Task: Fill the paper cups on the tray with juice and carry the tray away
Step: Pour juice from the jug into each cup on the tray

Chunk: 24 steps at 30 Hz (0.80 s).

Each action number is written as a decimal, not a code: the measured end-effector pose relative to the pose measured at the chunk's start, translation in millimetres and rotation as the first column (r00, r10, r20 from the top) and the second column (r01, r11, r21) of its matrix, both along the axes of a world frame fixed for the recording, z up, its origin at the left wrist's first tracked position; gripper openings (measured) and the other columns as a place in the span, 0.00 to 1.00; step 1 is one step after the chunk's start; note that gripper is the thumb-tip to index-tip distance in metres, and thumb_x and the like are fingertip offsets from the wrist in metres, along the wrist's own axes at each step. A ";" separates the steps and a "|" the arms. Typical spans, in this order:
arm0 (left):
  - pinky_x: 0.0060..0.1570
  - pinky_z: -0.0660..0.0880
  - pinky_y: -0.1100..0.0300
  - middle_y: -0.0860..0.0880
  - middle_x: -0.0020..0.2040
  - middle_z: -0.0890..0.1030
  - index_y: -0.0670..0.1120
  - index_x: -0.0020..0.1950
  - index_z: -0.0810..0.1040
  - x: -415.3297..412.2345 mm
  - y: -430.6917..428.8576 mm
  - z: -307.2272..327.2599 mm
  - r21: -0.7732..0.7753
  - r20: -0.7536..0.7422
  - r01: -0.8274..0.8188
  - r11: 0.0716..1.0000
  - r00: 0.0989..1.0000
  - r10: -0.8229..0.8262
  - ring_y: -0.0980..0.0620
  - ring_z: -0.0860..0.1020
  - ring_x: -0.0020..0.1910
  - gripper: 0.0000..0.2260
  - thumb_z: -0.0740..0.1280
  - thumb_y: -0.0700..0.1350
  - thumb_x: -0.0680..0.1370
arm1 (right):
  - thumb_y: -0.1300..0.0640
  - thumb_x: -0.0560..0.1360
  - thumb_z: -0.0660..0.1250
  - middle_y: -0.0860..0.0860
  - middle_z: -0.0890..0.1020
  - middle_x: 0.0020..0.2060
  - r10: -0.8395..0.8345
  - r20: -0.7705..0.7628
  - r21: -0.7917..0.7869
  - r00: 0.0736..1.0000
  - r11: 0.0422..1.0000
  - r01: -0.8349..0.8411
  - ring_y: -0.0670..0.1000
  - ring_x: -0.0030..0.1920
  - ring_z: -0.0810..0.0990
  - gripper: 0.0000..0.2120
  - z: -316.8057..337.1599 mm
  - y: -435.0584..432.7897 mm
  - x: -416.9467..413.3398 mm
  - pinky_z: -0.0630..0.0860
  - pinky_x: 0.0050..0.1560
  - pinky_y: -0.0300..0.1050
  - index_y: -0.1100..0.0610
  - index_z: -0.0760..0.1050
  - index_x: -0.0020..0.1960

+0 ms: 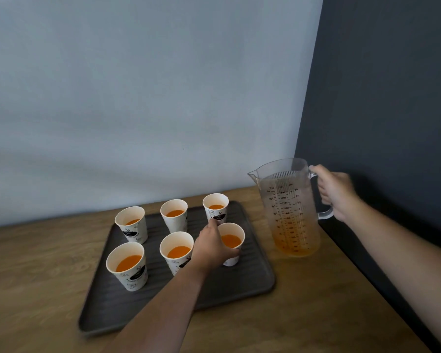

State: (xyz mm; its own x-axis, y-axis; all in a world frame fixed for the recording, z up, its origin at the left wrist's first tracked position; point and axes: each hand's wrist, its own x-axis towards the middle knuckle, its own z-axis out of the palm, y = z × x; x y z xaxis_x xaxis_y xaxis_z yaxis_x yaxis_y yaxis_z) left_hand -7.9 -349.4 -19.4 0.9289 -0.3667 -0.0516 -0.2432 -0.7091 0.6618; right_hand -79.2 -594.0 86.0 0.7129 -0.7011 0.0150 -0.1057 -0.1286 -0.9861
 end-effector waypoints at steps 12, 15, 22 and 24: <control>0.63 0.71 0.55 0.49 0.71 0.68 0.47 0.73 0.61 3.0 0.9 0.2 -0.026 0.032 0.023 0.999 0.999 -0.022 0.49 0.69 0.68 0.38 0.75 0.55 0.69 | 0.48 0.71 0.67 0.49 0.64 0.26 -0.213 0.108 0.143 0.971 0.970 0.197 0.48 0.26 0.61 0.18 -17.0 -3.8 20.1 0.59 0.29 0.43 0.52 0.63 0.28; 0.62 0.71 0.55 0.49 0.70 0.69 0.48 0.73 0.63 3.3 -0.1 0.2 -0.033 0.047 0.027 0.999 0.999 -0.025 0.50 0.69 0.67 0.37 0.74 0.57 0.69 | 0.50 0.73 0.66 0.49 0.67 0.26 -0.256 0.116 0.149 0.960 0.960 0.238 0.47 0.26 0.65 0.18 -27.3 -3.3 29.7 0.63 0.30 0.41 0.54 0.65 0.28; 0.61 0.73 0.55 0.50 0.69 0.71 0.50 0.72 0.64 7.5 -1.2 -5.2 -0.075 0.018 0.004 0.997 1.000 -0.003 0.51 0.70 0.66 0.36 0.75 0.56 0.69 | 0.51 0.74 0.66 0.49 0.69 0.26 -0.343 0.113 0.194 0.933 0.928 0.318 0.48 0.28 0.67 0.17 -58.4 -1.0 46.4 0.65 0.32 0.43 0.55 0.67 0.29; 0.60 0.73 0.56 0.50 0.69 0.71 0.51 0.72 0.64 8.2 -2.0 -6.4 -0.079 0.017 -0.001 0.997 1.000 0.003 0.51 0.71 0.66 0.36 0.75 0.56 0.69 | 0.50 0.74 0.65 0.50 0.70 0.26 -0.358 0.109 0.197 0.927 0.922 0.333 0.48 0.28 0.68 0.17 -65.7 -1.9 49.3 0.67 0.31 0.43 0.55 0.68 0.30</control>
State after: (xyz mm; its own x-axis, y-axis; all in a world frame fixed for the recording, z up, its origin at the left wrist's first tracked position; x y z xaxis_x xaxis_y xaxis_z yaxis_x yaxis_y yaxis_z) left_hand 0.3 -351.4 -25.9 0.9301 -0.3671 -0.0070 -0.2532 -0.6551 0.7118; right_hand -29.9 -595.9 20.3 0.4249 -0.9041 -0.0455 0.0278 0.0633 -0.9976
